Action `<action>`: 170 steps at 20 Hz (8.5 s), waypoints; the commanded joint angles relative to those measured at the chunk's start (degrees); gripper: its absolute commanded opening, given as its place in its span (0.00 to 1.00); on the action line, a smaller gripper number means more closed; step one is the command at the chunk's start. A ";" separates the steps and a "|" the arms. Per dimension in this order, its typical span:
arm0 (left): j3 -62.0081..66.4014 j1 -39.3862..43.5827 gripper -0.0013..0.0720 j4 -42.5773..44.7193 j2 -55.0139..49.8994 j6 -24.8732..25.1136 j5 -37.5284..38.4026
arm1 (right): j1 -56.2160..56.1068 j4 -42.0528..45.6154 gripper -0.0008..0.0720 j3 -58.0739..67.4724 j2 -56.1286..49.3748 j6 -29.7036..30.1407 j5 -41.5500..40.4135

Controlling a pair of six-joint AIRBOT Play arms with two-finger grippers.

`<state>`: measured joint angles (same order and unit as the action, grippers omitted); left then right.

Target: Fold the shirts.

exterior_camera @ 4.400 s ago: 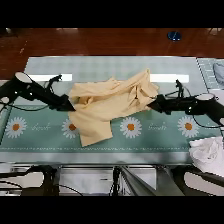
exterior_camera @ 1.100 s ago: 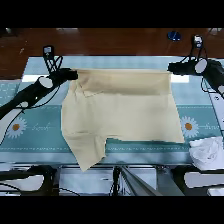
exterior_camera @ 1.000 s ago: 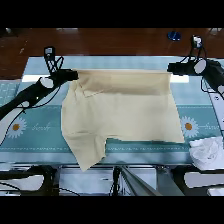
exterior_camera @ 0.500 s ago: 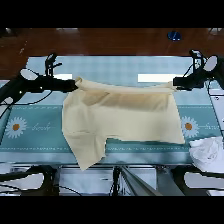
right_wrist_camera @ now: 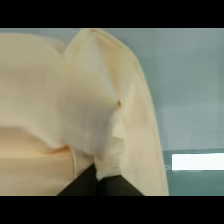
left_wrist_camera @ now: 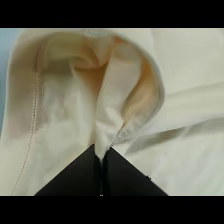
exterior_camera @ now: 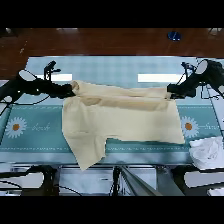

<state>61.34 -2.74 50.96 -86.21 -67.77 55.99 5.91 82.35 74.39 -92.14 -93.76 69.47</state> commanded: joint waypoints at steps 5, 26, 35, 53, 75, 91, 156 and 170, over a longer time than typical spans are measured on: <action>4.48 -4.44 0.48 0.28 0.85 -0.22 13.79 | 0.85 3.45 0.56 0.07 2.80 3.52 4.31; -26.01 -10.93 0.86 7.72 17.55 -3.08 24.57 | 21.88 -2.95 0.68 -28.57 28.81 10.56 5.27; -25.97 0.68 0.80 7.69 6.19 -11.45 15.34 | 21.88 -2.89 0.68 -28.57 28.81 10.54 5.46; -25.75 0.85 0.05 5.62 10.12 -0.09 18.12 | 34.03 -12.63 0.67 -38.21 31.23 17.20 3.67; -10.21 -0.26 0.04 2.97 24.44 -2.45 19.65 | 31.06 -52.33 0.05 -40.39 37.86 26.51 2.84; 10.10 -3.65 0.05 -4.37 -0.74 1.07 6.14 | 22.43 -56.74 0.05 -30.51 20.55 30.86 -20.98; 18.53 39.12 0.05 -22.40 -16.96 -17.44 -9.33 | 16.83 -44.06 0.05 -6.67 30.51 21.29 14.58; 25.44 29.68 0.04 -27.23 -20.09 -4.85 2.86 | 12.52 -39.65 0.05 -6.67 31.76 18.80 14.84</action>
<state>86.32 35.20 15.57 -109.47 -75.20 47.86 21.04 42.00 67.70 -60.42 -74.46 84.97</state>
